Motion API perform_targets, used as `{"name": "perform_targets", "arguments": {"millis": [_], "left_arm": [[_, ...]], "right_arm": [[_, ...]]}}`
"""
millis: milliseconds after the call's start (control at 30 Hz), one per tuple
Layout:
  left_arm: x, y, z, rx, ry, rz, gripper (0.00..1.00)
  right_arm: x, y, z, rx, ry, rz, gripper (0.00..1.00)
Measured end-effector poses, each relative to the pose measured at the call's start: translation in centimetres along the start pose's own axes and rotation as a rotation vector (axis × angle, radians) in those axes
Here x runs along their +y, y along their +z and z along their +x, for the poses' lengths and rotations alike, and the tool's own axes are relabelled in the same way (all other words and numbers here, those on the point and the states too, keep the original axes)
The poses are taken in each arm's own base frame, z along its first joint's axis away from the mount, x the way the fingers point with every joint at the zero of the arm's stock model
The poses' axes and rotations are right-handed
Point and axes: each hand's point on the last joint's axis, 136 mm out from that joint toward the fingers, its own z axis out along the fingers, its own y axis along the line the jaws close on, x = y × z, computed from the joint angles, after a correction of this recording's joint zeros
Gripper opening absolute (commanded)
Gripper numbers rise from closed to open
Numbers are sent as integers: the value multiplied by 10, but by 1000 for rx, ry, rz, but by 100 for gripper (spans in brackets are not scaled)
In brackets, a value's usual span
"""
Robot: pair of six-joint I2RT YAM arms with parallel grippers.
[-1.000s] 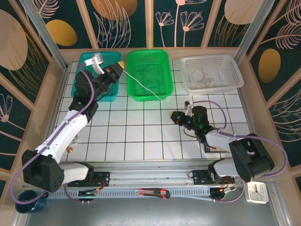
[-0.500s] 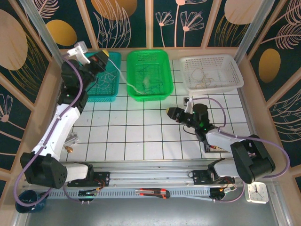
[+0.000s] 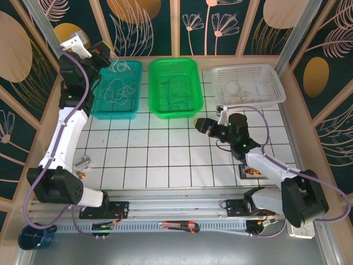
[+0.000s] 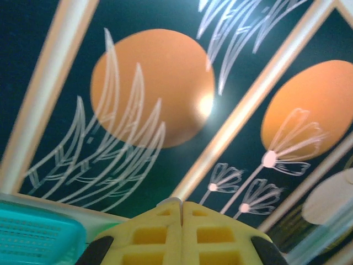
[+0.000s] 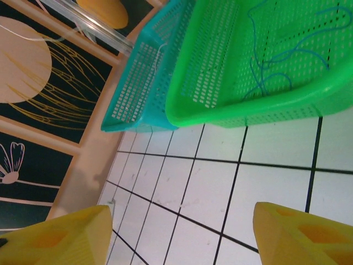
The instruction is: Untangle the cables
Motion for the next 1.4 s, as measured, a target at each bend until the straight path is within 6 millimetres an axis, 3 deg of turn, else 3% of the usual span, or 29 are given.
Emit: {"name": "perform_targets", "arguments": {"millis": [300,467,500,567,600,667,767,833,967,1100,1233,1400], "left_arm": [[49,13,8,15,68,-135,0],[69,15,25,43,79,-176,0],[75,15,30,52,79,-185,6],[87,14,47,84,79,-206,58],[93,14,55,98,77,-215,77],[106,11,75,140,71,-240,98],[119,7,96,183,62,-264,99],[122,4,104,202,59,-267,99],[114,-9,104,206,65,-248,99],[99,-36,96,179,90,-216,99],[95,-73,106,147,127,-194,99],[115,-112,144,149,189,-217,99]], "right_arm": [[23,-25,-43,-90,-59,15,73],[30,-40,-59,-130,-88,33,75],[29,-43,-62,-137,-90,40,76],[28,-47,-66,-151,-97,53,76],[28,-48,-67,-151,-98,58,78],[24,-50,-66,-152,-99,74,81],[20,-51,-65,-149,-98,97,93],[17,-53,-65,-150,-107,117,95],[6,-59,-67,-174,-118,189,96],[-12,-69,-75,-231,-132,302,99],[-46,-84,-78,-324,-141,469,99],[-103,-106,-69,-408,-177,713,99]]}}
